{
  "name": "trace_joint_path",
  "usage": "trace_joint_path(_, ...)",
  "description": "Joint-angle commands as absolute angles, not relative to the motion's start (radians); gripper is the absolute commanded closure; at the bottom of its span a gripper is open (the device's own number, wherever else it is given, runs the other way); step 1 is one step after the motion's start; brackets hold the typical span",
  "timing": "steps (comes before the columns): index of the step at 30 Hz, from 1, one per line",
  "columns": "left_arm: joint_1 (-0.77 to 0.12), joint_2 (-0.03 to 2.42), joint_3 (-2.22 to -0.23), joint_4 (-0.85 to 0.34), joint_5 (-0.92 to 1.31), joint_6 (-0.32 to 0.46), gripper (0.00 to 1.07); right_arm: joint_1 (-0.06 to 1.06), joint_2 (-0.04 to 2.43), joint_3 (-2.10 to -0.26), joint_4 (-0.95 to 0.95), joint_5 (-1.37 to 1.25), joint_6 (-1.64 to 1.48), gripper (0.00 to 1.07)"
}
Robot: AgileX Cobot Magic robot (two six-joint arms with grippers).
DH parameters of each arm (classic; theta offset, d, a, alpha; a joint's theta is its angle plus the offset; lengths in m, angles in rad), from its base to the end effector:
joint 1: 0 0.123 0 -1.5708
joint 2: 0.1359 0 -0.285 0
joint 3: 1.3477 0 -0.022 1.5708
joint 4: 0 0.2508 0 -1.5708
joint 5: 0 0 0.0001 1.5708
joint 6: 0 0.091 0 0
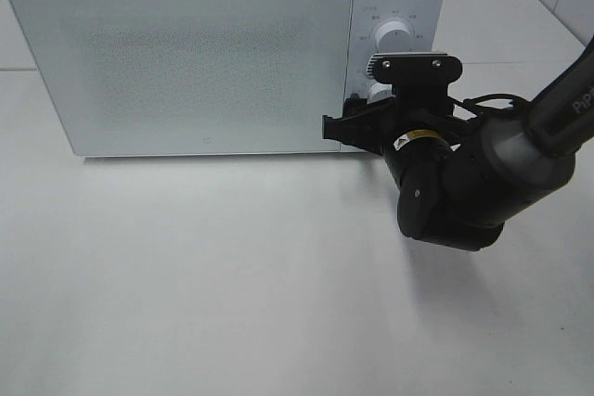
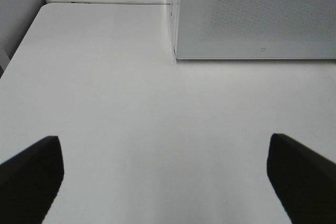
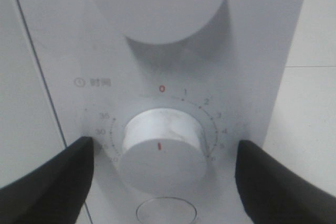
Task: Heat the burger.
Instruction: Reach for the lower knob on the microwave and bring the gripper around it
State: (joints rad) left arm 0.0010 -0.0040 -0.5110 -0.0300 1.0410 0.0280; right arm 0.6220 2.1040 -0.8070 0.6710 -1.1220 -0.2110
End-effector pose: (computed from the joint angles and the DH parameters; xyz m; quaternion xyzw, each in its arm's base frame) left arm -0.0060 -0.0024 0.2820 0.0119 0.8439 -0.0072 0.5364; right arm 0.3222 0.1683 0.1053 -0.0022 0.7605 0.0104 0.6493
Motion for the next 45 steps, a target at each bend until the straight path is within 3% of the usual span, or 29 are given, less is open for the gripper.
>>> trace_joint_path(1,0.002,-0.027,-0.505,-0.032,1.038,0.020,0.09,0.608,2.099,-0.830,0.655,-1.146,-0.209,0.34)
trace_joint_path(19,0.002,-0.026,-0.505,-0.031,1.038,0.020,0.09,0.618,2.060,-0.826,0.665,-1.145,-0.218,0.34)
trace_joint_path(24,0.002,-0.026,-0.505,-0.030,1.038,0.020,0.09,0.618,2.060,-0.826,0.665,-1.146,-0.217,0.41)
trace_joint_path(26,0.002,-0.026,-0.505,-0.030,1.038,0.020,0.09,0.618,2.060,-0.826,0.664,-1.146,-0.217,0.56)
trace_joint_path(27,0.002,-0.026,-0.505,-0.030,1.038,0.020,0.09,0.618,2.060,-0.826,0.664,-1.146,-0.217,0.56)
trace_joint_path(29,0.002,-0.026,-0.505,-0.030,1.038,0.020,0.09,0.618,2.060,-0.826,0.663,-1.147,-0.203,0.75)
trace_joint_path(30,0.002,-0.026,-0.505,-0.030,1.038,0.020,0.09,0.618,2.060,-0.826,0.663,-1.147,-0.203,0.75)
trace_joint_path(32,0.002,-0.026,-0.505,-0.030,1.038,0.020,0.09,0.618,2.064,-0.826,0.655,-1.162,-0.202,0.98)
trace_joint_path(35,0.002,-0.026,-0.505,-0.030,1.038,0.020,0.09,0.618,2.064,-0.826,0.654,-1.180,-0.202,1.07)
trace_joint_path(45,0.002,-0.026,-0.505,-0.030,1.038,0.020,0.09,0.618,2.064,-0.826,0.651,-1.249,-0.202,1.07)
